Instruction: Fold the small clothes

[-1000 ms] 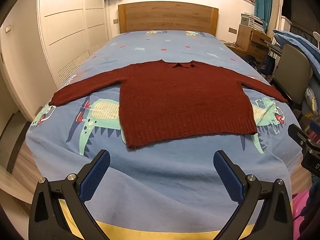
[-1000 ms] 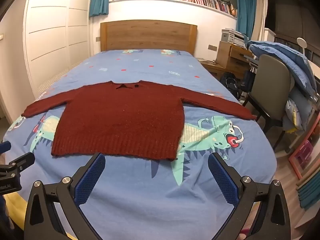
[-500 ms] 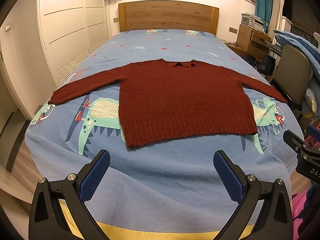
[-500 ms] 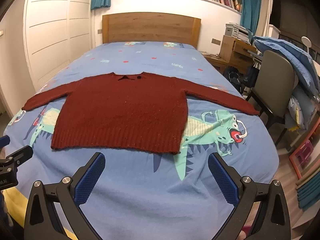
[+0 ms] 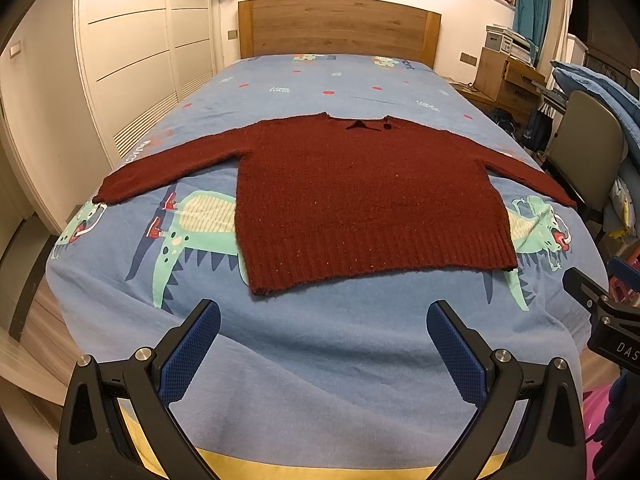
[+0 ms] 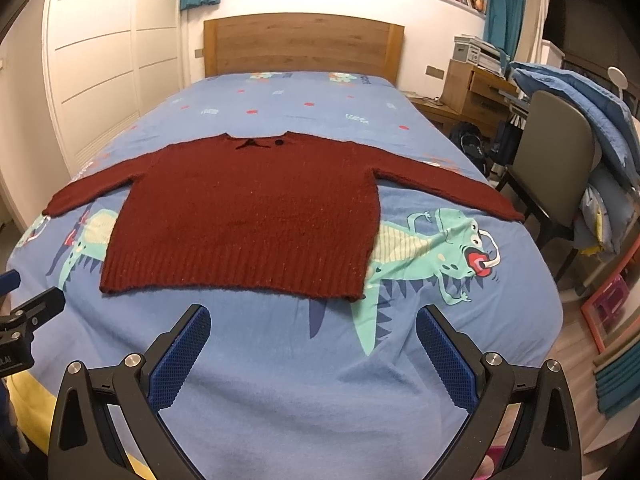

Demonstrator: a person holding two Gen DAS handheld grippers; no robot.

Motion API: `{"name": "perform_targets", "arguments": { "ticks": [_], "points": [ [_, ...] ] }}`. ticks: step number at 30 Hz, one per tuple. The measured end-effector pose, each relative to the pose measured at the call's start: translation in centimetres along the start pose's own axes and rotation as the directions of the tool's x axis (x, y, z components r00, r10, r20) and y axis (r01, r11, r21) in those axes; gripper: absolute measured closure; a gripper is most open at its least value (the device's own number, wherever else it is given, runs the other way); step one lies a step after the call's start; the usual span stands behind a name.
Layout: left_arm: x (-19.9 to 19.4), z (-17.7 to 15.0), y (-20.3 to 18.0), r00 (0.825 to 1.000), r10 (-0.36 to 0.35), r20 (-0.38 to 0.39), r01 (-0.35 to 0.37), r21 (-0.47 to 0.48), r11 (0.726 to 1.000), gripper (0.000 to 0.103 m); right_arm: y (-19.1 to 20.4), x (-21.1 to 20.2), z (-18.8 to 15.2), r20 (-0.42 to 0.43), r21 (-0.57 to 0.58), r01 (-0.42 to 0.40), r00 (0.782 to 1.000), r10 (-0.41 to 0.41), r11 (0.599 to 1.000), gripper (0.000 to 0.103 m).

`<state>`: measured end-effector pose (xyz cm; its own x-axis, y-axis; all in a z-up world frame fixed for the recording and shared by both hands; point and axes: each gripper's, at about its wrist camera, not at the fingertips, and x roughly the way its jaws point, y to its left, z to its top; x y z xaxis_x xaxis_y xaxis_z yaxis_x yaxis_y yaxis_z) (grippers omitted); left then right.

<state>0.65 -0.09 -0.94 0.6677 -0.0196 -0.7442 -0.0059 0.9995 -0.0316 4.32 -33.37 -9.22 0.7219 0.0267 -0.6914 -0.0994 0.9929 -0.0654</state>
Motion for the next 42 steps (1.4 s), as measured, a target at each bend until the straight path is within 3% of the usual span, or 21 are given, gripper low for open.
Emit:
{"name": "perform_targets", "arguments": {
  "ticks": [26,42],
  "points": [
    [0.8,0.1,0.7,1.000,-0.011,-0.021,0.010,-0.028,1.000,0.001,0.2,0.7,0.2,-0.014,-0.019,0.002,1.000,-0.002,1.000,0.000],
    [2.6,0.7,1.5,0.997,-0.015,-0.080,0.010,-0.059,0.998,0.001,0.4,2.3,0.6,-0.057,-0.033,0.001,0.998,-0.003,0.999,0.000]
  ]
}}
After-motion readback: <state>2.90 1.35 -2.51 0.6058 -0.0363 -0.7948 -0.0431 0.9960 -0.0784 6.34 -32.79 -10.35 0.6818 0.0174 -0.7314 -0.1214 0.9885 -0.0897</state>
